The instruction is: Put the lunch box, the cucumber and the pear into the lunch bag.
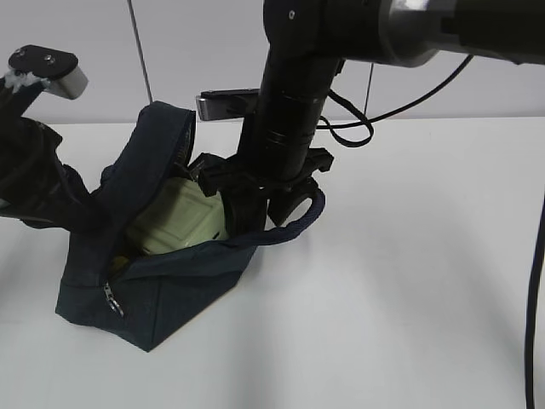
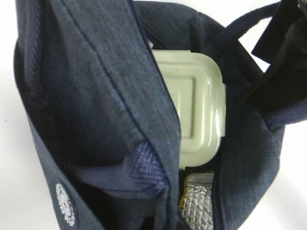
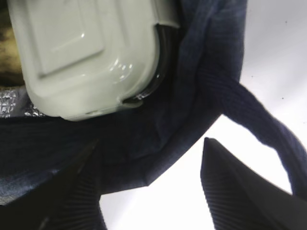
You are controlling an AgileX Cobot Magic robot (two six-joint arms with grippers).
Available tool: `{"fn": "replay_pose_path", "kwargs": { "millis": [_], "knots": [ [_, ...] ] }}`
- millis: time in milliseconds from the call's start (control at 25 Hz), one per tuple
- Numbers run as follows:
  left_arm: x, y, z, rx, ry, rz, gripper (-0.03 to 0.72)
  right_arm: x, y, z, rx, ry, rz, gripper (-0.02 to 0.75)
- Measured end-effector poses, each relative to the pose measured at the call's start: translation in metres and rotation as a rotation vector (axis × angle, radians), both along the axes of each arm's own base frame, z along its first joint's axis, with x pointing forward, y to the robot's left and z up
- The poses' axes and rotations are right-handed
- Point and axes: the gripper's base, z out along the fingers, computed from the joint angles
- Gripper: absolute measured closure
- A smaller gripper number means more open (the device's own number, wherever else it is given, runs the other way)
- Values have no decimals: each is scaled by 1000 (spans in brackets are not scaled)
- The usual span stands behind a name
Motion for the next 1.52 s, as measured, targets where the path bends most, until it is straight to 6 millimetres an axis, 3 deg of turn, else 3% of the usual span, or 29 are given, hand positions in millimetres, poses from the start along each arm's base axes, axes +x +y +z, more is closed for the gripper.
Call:
{"fn": "replay_pose_path", "kwargs": {
  "millis": [240, 480, 560, 600, 640, 720, 840, 960, 1160, 1280, 1520],
  "knots": [
    [0, 0, 0, -1, 0, 1, 687, 8, -8, -2, 80, 55, -63, 257],
    [0, 0, 0, -3, 0, 2, 687, 13, -3, -31, 107, 138, -65, 271],
    [0, 0, 0, -3, 1, 1, 687, 13, -2, -33, 107, 137, -52, 356],
    [0, 0, 0, -3, 2, 1, 687, 13, -3, -33, 103, 132, -43, 431],
    [0, 0, 0, -2, 2, 1, 687, 14, -4, -34, 93, 125, -36, 562],
    [0, 0, 0, -5, 3, 2, 687, 15, -7, -32, 77, 109, -32, 680],
    [0, -1, 0, -10, 4, 4, 687, 13, -12, -15, 73, 61, -16, 719],
    [0, -2, 1, -23, 5, 10, 687, 10, -23, 19, 82, -28, -8, 724],
    [5, -11, 12, -53, -30, -1, 687, 12, -66, 63, 93, -120, -44, 724],
    [12, -27, 17, -70, -43, -42, 687, 18, -82, 65, 92, -130, -57, 724],
    [27, -60, 9, -91, -13, -84, 687, 22, -92, 65, 94, -139, -47, 724]
  ]
}}
